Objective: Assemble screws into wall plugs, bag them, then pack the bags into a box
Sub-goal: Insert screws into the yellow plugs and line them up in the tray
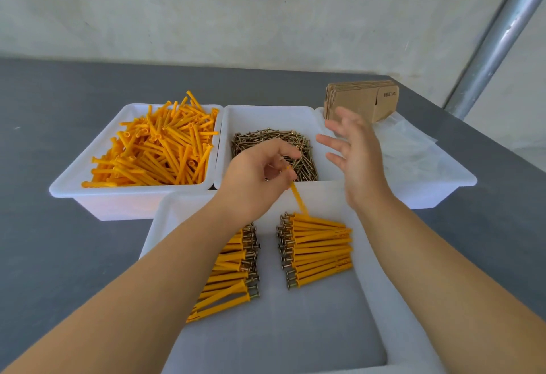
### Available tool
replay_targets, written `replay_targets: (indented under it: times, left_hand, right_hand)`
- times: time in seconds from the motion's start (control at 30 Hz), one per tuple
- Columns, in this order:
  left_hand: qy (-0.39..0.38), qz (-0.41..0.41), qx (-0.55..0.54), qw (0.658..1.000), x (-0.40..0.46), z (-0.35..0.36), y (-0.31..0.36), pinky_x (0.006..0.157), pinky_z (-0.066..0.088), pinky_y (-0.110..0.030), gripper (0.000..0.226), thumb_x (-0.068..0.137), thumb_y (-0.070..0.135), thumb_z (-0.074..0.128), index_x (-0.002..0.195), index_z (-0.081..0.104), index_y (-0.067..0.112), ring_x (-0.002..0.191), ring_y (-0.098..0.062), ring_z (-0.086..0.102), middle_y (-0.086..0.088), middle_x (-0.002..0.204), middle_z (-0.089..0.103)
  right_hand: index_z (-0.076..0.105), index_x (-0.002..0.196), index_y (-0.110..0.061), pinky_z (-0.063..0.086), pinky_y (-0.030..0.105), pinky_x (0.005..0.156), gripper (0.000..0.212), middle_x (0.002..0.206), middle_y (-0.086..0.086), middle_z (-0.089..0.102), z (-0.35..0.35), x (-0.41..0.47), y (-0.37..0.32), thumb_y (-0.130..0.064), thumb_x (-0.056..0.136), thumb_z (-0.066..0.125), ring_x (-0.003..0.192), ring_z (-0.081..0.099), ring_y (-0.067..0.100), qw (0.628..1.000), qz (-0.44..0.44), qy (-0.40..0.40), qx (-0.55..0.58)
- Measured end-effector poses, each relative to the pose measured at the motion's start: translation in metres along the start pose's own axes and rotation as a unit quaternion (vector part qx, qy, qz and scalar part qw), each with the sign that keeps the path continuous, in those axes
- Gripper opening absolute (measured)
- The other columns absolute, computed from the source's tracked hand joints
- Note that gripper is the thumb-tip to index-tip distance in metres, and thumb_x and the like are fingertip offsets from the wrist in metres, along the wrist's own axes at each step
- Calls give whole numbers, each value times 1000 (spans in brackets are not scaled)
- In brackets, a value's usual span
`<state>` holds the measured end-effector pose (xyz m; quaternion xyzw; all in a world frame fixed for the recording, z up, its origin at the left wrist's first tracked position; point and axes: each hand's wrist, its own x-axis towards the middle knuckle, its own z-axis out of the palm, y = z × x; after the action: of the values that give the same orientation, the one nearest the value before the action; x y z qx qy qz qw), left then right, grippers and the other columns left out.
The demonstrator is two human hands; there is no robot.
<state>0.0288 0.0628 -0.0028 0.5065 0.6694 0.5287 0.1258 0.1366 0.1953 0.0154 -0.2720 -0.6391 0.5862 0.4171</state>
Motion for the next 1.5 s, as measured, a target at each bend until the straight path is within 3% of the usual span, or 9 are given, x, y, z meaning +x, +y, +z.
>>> replay_targets:
  times: [0.17,0.33,0.5,0.7,0.87,1.07,1.27,1.37,1.5]
  left_hand:
    - [-20,21,69,997,-5,18,-1,73,58,-36,23,82,2,73,76,70,24,76,-15,68,3,86,69]
    - [-64,116,236,963,-9,42,-6,70,52,-40,12,82,-3,65,83,72,6,82,-22,62,-6,90,65]
    - [-116,122,416,894,-4,44,-2,71,52,-39,20,83,0,55,89,62,17,87,-23,58,1,94,57]
    - [-106,157,500,845,-12,55,-1,56,37,-31,24,83,1,60,73,49,21,83,-15,37,5,74,54]
    - [-173,134,549,807,-7,57,-4,63,34,-29,14,95,14,52,90,59,23,89,-14,32,9,83,50]
    - [-69,149,393,905,1,34,4,73,49,-38,27,95,35,55,86,69,14,89,-21,54,0,84,64]
    - [204,-43,404,890,23,-38,-29,68,53,-44,26,97,21,52,95,72,4,93,-36,57,-16,101,61]
    - [170,-181,401,882,24,-59,-51,73,53,-41,28,97,18,47,111,71,9,97,-37,58,-16,109,62]
    - [127,-242,371,888,29,-62,-63,71,47,-35,29,96,13,45,116,66,13,90,-28,58,-9,102,65]
  right_hand:
    - [54,122,-32,51,36,91,24,119,-5,65,-8,7,8,-37,103,40,100,68,13,999,7,52,5]
    - [54,122,-31,51,34,87,24,120,-5,64,-5,6,9,-37,101,44,101,68,14,999,-1,42,-2]
    - [56,114,-34,51,30,81,17,119,-5,64,-4,5,7,-33,102,45,96,68,9,999,2,34,8]
    - [59,115,-33,49,27,79,19,122,-7,63,-3,4,9,-31,100,47,95,69,7,1000,6,23,-2]
    - [60,114,-33,49,25,76,19,115,-11,65,-3,4,12,-31,100,48,91,69,4,999,-2,16,-29]
    - [65,103,-34,52,29,78,17,111,-8,68,-3,7,21,-24,98,51,85,69,2,996,-23,22,-78]
    - [68,102,-32,49,26,81,24,104,-11,67,3,12,32,-17,97,50,99,63,7,979,-26,-35,-200]
    - [69,103,-32,44,23,69,30,107,-9,67,10,22,33,-12,97,47,93,59,8,952,-11,-73,-296]
    - [70,115,-20,49,33,95,35,127,1,63,25,37,35,-2,95,48,117,57,22,890,25,-145,-432]
